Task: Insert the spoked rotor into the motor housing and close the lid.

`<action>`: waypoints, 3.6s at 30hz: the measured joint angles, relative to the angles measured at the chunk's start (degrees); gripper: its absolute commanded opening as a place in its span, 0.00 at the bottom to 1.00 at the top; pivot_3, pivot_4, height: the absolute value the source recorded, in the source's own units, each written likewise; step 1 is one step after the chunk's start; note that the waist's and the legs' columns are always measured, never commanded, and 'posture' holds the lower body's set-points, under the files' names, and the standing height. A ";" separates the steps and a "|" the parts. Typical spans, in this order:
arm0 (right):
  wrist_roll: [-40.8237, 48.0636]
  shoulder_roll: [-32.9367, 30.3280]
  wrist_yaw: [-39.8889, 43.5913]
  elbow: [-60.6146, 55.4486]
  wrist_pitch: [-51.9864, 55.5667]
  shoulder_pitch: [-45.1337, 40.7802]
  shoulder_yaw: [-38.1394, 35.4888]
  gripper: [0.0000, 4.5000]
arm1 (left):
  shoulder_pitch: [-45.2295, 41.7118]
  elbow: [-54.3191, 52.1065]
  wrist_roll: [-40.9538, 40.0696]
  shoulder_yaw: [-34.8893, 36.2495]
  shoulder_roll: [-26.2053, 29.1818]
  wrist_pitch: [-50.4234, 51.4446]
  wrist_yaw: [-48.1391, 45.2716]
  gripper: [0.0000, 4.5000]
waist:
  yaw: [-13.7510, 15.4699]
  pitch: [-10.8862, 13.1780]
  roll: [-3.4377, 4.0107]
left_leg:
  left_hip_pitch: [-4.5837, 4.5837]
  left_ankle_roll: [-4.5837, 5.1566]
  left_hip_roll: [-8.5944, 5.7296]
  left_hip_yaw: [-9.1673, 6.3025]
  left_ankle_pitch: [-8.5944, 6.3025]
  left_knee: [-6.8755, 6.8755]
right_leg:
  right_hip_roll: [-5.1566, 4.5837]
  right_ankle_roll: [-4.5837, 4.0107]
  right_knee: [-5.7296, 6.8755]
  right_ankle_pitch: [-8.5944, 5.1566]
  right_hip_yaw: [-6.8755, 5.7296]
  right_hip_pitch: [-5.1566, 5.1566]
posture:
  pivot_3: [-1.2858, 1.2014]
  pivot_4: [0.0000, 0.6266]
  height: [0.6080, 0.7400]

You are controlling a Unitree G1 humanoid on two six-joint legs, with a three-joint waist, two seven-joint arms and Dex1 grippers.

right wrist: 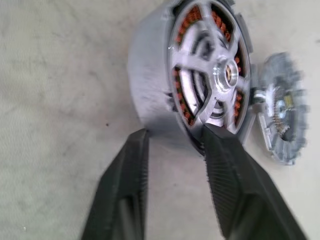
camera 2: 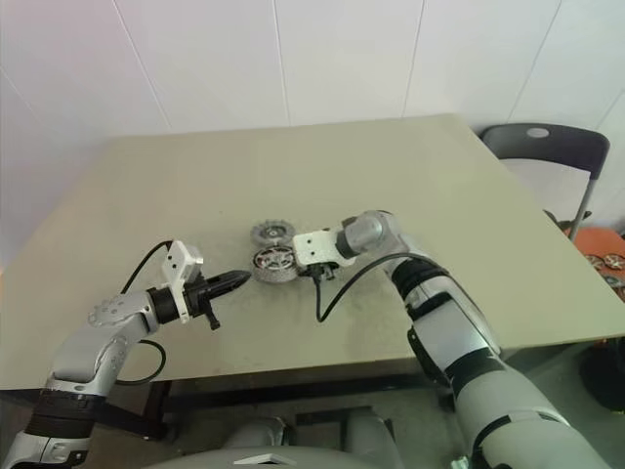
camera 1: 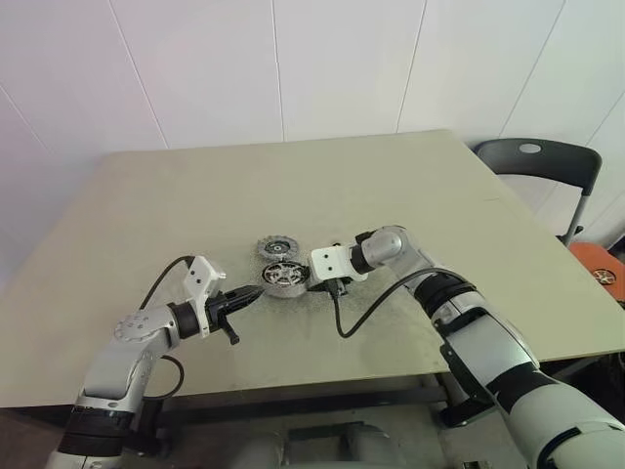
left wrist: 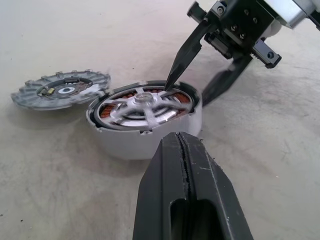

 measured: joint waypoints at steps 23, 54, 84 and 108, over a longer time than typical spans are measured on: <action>3.89 -0.08 8.21 -7.91 3.63 4.39 -0.14 0.81 | -0.34 0.54 1.37 -0.27 -0.50 -0.04 0.84 0.00 | 0.42 0.01 0.01 | -0.42 -0.01 -0.03 0.00 -0.01 0.03 | -0.02 -0.15 -0.14 0.14 -0.02 -0.31 | 0.52 0.00 1.00; 1.54 0.65 6.17 -4.79 0.82 1.53 1.58 0.01 | -0.58 1.27 2.63 -0.73 -1.65 -0.70 1.78 0.00 | 0.64 0.00 0.00 | -0.41 -0.02 -0.06 -0.01 -0.01 0.05 | -0.04 -0.07 -0.09 0.20 -0.03 -0.32 | 0.52 0.00 1.00; 28.78 0.49 5.76 -30.69 69.66 9.68 -16.13 0.83 | 0.20 1.50 2.70 -1.27 -1.71 -1.34 2.37 0.00 | 2.09 0.00 -0.01 | -0.50 -0.02 -0.05 -0.02 -0.02 0.06 | -0.09 -0.11 -0.12 0.17 -0.05 -0.38 | 0.52 0.00 1.00; 41.17 7.28 -31.73 -20.12 106.79 8.97 -53.36 0.92 | 0.25 1.51 2.69 -1.35 -2.26 -1.62 2.45 0.00 | 1.88 0.00 0.00 | -0.59 0.01 -0.06 0.04 -0.02 0.05 | -0.11 -0.02 -0.18 0.22 -0.04 -0.41 | 0.52 0.00 1.00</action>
